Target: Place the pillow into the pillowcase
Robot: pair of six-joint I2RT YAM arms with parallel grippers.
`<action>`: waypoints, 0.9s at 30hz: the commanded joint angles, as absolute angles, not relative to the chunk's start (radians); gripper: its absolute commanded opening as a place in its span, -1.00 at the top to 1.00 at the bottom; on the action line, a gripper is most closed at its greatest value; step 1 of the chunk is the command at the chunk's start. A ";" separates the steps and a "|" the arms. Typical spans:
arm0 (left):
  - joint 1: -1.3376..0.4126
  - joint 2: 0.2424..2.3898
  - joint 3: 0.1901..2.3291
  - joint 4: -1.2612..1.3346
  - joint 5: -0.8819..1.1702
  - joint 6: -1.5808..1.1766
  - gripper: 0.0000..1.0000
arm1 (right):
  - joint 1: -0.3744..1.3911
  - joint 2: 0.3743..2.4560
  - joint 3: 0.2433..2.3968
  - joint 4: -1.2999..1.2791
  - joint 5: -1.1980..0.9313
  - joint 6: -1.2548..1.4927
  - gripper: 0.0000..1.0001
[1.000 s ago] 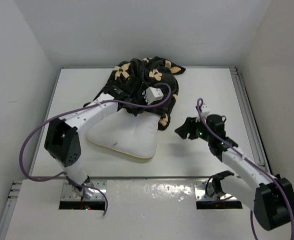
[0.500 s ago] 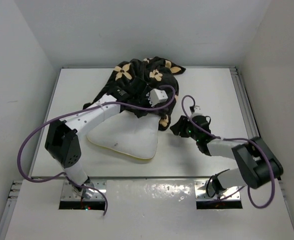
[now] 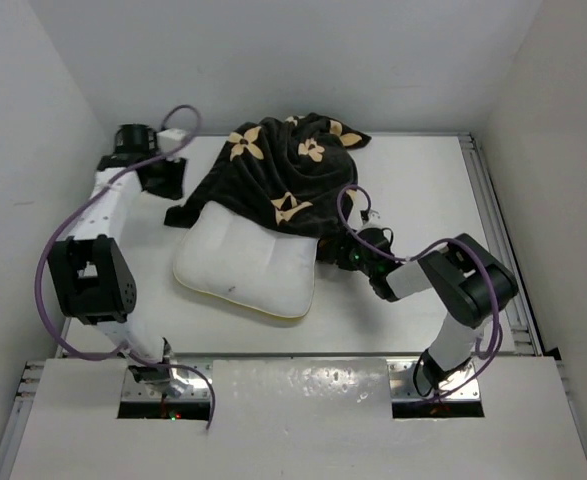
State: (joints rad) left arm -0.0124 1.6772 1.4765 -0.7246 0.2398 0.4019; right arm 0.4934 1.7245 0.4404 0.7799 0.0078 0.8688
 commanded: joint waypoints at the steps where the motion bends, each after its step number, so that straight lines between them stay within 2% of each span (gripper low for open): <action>1: 0.129 1.638 1.381 -0.749 0.291 0.434 0.24 | 0.506 1.814 0.478 0.851 0.003 0.928 -0.12; 2: 0.139 1.653 1.368 -0.744 0.331 0.445 0.10 | 0.511 1.831 0.495 0.836 0.005 0.933 -0.13; 3: 0.143 1.693 1.362 -0.741 0.345 0.466 -0.25 | 0.515 1.848 0.514 0.824 0.005 0.937 -0.13; 5: 0.140 1.736 1.364 -0.717 0.345 0.477 -0.52 | 0.532 1.879 0.525 0.844 0.005 0.965 -0.07; 9: 0.167 1.853 1.383 -0.583 0.307 0.459 -0.82 | 0.526 1.910 0.496 0.955 0.005 1.020 0.03; 13: 0.149 1.983 1.468 -0.544 0.314 0.483 -0.85 | 0.515 1.933 0.506 1.043 -0.023 1.023 0.12; 16: 0.094 2.080 1.503 -0.540 0.279 0.520 -0.83 | 0.508 1.947 0.529 1.087 -0.052 1.011 0.43; 17: 0.084 2.100 1.508 -0.545 0.297 0.523 -0.65 | 0.505 1.947 0.535 1.104 -0.063 1.008 0.54; 18: 0.066 2.140 1.544 -0.563 0.319 0.531 -0.46 | 0.502 1.942 0.540 1.145 -0.086 1.006 0.90; 19: 0.060 2.160 1.571 -0.633 0.359 0.537 -0.16 | 0.489 1.934 0.545 1.163 -0.098 1.008 1.00; 20: 0.052 2.189 1.603 -0.687 0.456 0.555 0.32 | 0.483 1.922 0.548 1.178 -0.110 1.014 1.00; 22: 0.040 2.201 1.713 -0.878 0.597 0.587 1.00 | 0.445 1.846 0.569 1.195 -0.188 1.063 1.00; 24: 0.046 2.194 1.865 -1.039 0.696 0.688 1.00 | 0.382 1.739 0.628 1.187 -0.300 1.197 1.00; 25: 0.054 2.192 1.932 -1.225 0.795 0.734 1.00 | 0.362 1.706 0.668 1.183 -0.345 1.239 1.00; 26: 0.078 2.189 2.098 -1.318 0.840 0.765 1.00 | 0.338 1.674 0.790 1.086 -0.391 1.305 1.00; 27: 0.096 2.169 2.156 -1.321 0.865 0.702 1.00 | 0.287 1.610 0.864 0.990 -0.472 1.322 1.00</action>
State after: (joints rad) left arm 0.0601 2.2463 1.9327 -1.0519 0.5877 0.6464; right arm 0.3725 1.7908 0.6266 0.9497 -0.2722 1.1587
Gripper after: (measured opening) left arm 0.040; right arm 0.014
